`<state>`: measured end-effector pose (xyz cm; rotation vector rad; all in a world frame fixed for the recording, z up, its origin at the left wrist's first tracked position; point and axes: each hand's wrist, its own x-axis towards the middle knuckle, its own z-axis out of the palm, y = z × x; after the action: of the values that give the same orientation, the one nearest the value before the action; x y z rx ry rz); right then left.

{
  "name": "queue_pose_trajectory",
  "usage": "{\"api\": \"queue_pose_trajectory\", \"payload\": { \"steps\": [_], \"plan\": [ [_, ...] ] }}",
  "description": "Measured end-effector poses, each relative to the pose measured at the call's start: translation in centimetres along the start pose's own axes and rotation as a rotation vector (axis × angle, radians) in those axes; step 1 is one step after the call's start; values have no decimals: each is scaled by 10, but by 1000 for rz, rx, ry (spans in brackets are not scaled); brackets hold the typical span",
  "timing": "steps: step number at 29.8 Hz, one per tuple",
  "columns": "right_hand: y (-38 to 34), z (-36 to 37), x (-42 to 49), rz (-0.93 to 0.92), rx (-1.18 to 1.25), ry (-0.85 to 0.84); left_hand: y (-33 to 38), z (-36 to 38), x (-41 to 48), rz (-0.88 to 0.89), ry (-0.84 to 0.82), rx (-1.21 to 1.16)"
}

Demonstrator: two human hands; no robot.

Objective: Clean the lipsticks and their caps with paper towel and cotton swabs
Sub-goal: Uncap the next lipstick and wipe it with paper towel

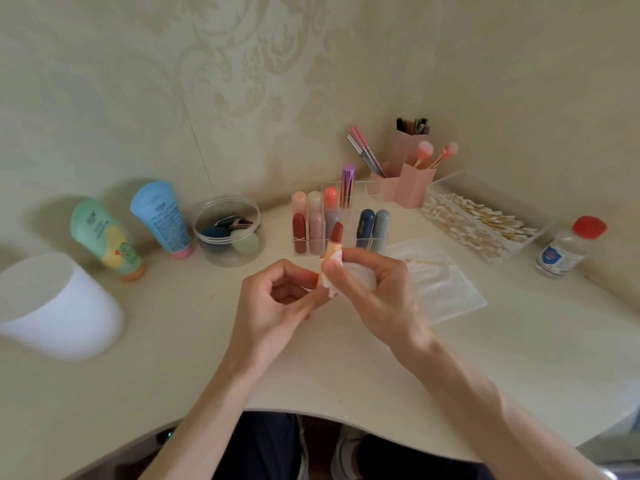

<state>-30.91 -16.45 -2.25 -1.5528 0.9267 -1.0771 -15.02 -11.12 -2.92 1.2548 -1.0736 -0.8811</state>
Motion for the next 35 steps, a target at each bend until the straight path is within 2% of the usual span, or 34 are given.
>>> {"api": "queue_pose_trajectory", "payload": {
  "steps": [6,12,14,19,26,31,35],
  "plan": [
    [-10,-7,-1,-42,138,14,6,3,-2,-42,-198,-83],
    [-3,-2,1,-64,23,17,2,1,-2,-17,-66,-6],
    [-1,-1,0,-51,7,6,3,2,-2,-14,-74,14],
    [-9,-7,-2,19,149,-31,8,3,-3,-34,-208,-119],
    [-3,0,-2,-1,54,-23,0,-1,-2,21,-38,-2],
    [-9,-5,-2,-3,135,-14,8,3,-4,-20,-172,-103],
    [-5,-2,-2,-14,107,-2,4,1,-4,40,-82,5]
  ]
}}
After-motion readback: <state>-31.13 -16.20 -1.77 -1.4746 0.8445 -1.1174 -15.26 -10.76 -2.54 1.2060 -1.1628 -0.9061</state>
